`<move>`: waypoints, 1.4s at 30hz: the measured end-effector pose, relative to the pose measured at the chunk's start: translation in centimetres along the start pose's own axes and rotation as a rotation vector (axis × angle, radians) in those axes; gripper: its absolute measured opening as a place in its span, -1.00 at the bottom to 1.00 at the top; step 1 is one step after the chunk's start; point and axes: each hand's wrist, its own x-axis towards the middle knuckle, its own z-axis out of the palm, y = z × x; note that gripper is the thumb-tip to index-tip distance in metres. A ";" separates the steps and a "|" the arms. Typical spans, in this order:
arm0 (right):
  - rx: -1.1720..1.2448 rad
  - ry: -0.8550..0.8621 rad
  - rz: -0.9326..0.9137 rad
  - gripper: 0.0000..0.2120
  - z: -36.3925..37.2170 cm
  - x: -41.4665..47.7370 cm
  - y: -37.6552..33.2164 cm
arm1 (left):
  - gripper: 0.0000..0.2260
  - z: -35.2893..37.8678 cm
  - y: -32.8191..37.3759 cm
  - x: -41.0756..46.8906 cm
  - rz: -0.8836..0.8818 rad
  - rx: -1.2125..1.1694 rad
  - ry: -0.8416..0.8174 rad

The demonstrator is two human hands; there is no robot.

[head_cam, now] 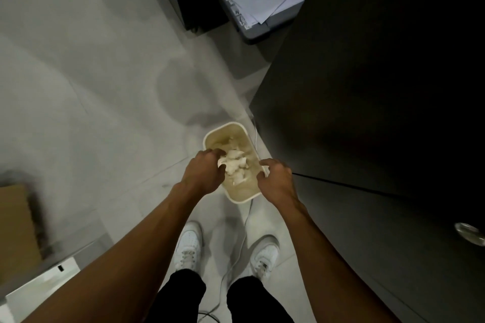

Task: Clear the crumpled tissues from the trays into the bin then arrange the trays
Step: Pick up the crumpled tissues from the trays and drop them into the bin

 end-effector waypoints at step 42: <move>0.547 0.948 -0.060 -0.69 -37.8 -45.9 -7.3 | -0.77 -23.1 42.5 -34.4 0.827 -0.230 -0.018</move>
